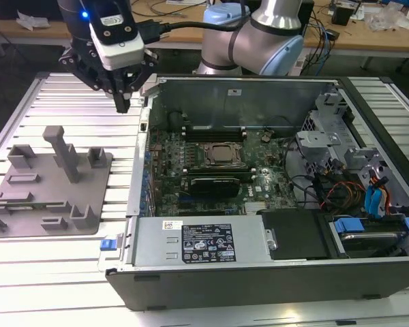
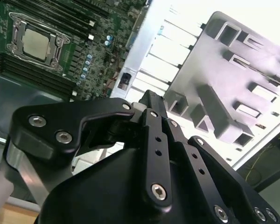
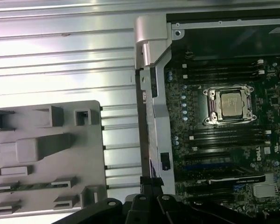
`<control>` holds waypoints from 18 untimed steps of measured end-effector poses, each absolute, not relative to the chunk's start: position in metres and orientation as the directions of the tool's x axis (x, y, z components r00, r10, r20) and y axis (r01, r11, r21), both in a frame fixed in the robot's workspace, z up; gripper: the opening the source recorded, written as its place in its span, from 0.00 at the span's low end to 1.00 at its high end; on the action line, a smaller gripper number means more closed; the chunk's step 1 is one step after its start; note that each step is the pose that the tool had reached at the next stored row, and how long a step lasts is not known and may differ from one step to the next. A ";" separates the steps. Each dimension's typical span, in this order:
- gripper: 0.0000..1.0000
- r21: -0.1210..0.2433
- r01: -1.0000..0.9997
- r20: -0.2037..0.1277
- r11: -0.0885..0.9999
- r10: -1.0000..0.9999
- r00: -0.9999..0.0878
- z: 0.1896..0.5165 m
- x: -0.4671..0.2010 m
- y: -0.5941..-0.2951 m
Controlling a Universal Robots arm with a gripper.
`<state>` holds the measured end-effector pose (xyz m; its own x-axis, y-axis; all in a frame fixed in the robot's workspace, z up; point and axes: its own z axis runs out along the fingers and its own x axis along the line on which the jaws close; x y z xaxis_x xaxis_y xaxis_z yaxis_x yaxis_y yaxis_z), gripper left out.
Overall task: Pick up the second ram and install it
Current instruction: 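Reach for the second ram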
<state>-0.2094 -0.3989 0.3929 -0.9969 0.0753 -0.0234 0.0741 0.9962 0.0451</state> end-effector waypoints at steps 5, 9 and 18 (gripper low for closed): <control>0.08 0.045 0.074 -0.023 0.996 0.075 -0.997 0.393 -0.221 -0.399; 0.08 0.045 0.074 -0.023 0.996 0.075 -0.997 0.393 -0.227 -0.399; 0.08 0.046 0.074 -0.023 0.996 0.075 -0.997 0.393 -0.239 -0.399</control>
